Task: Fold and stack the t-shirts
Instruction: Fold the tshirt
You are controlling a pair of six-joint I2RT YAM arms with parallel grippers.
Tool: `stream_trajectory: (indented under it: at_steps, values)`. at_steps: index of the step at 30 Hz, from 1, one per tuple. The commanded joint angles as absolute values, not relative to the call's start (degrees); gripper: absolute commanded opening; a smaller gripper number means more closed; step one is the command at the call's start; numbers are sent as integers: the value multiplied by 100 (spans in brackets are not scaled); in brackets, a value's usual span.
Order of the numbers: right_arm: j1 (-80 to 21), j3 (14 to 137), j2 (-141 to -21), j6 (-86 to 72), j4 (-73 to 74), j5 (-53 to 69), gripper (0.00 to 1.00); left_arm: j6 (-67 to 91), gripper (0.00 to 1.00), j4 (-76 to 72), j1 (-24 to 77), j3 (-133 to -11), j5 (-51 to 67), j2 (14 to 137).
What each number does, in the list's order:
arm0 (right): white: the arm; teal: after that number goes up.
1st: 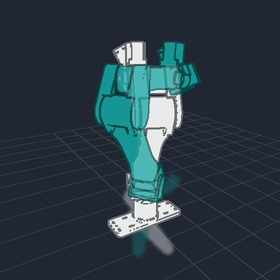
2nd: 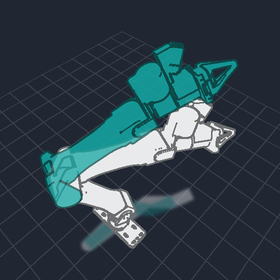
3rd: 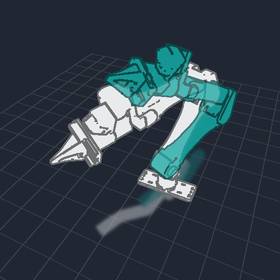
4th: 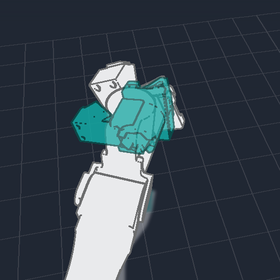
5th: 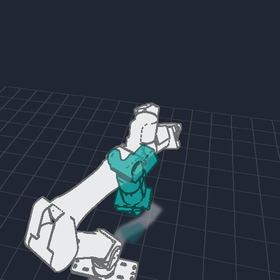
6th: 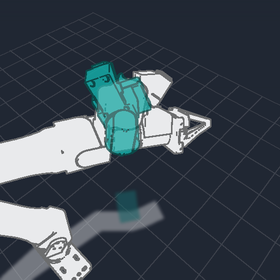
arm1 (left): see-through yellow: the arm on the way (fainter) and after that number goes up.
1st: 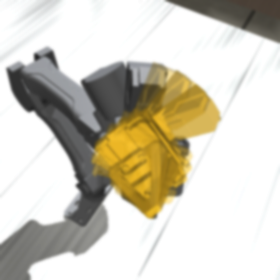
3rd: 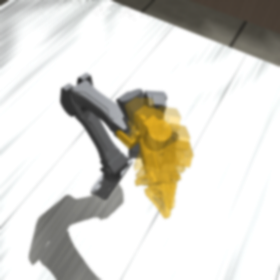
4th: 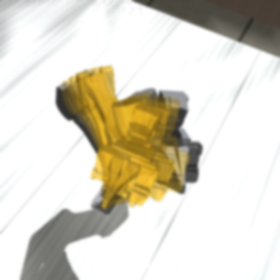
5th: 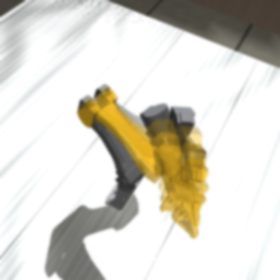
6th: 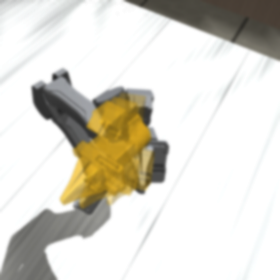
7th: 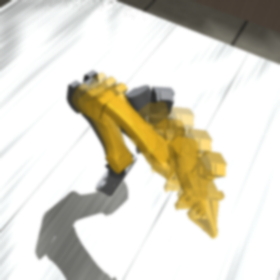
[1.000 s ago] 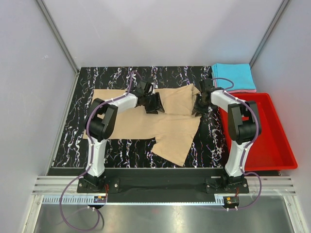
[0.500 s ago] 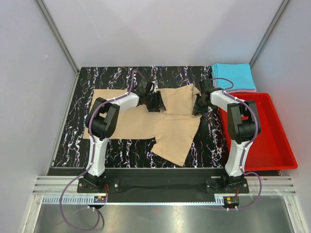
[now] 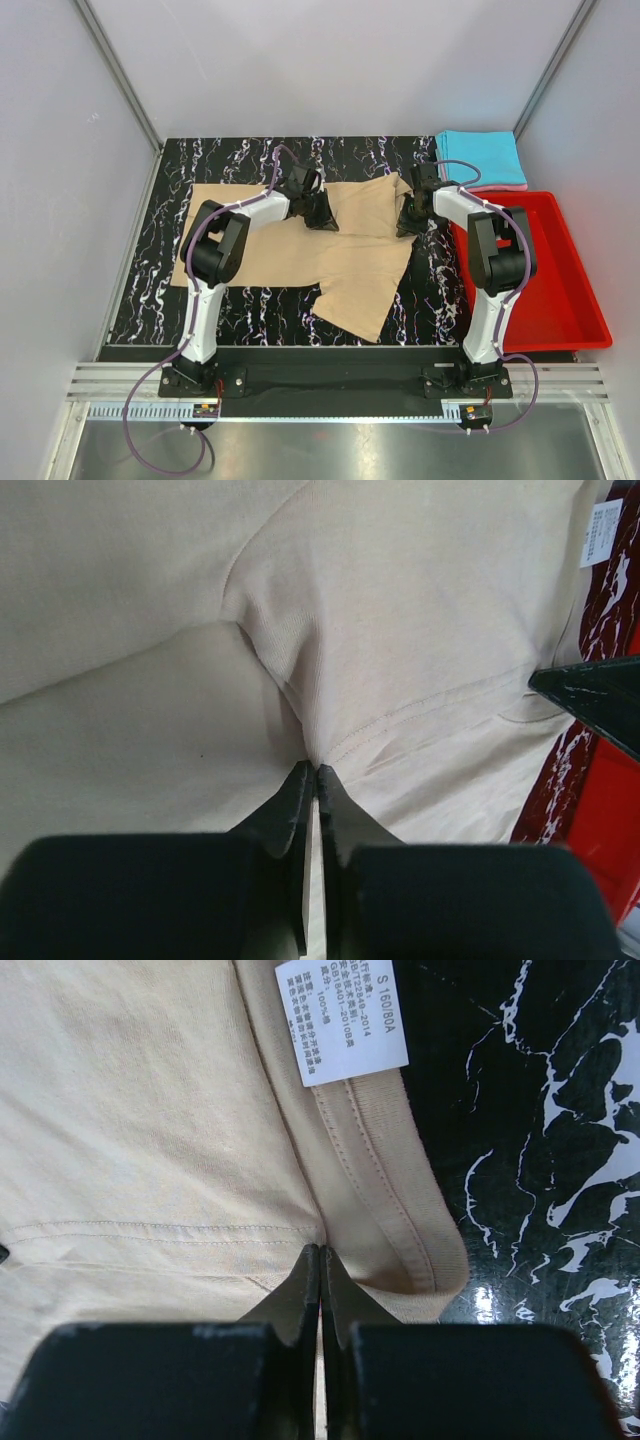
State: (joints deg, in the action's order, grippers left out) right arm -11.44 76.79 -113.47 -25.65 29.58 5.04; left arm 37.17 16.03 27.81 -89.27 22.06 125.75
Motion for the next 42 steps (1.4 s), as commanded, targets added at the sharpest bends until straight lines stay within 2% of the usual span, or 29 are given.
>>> stream_trajectory:
  at_steps: [1,9,23,32,42]
  values:
    - [-1134,7725,-11110,-2479,2891,431,0,3770,0,1503,2812,-9167,2223,12463]
    - [-1134,7927,-10907,-2408,3067,404,0,4113,0,1696,2804,-9430,2268,12323]
    - [-1134,8104,-10548,-2487,3489,474,0,4043,0,2882,2795,-10107,1978,12366]
    - [-1212,7454,-9695,-3418,3490,589,0,3797,0,3621,2786,-10354,1661,12384]
    - [-1538,6461,-9308,-3805,3007,79,0,3648,0,3875,2786,-10099,1363,12340]
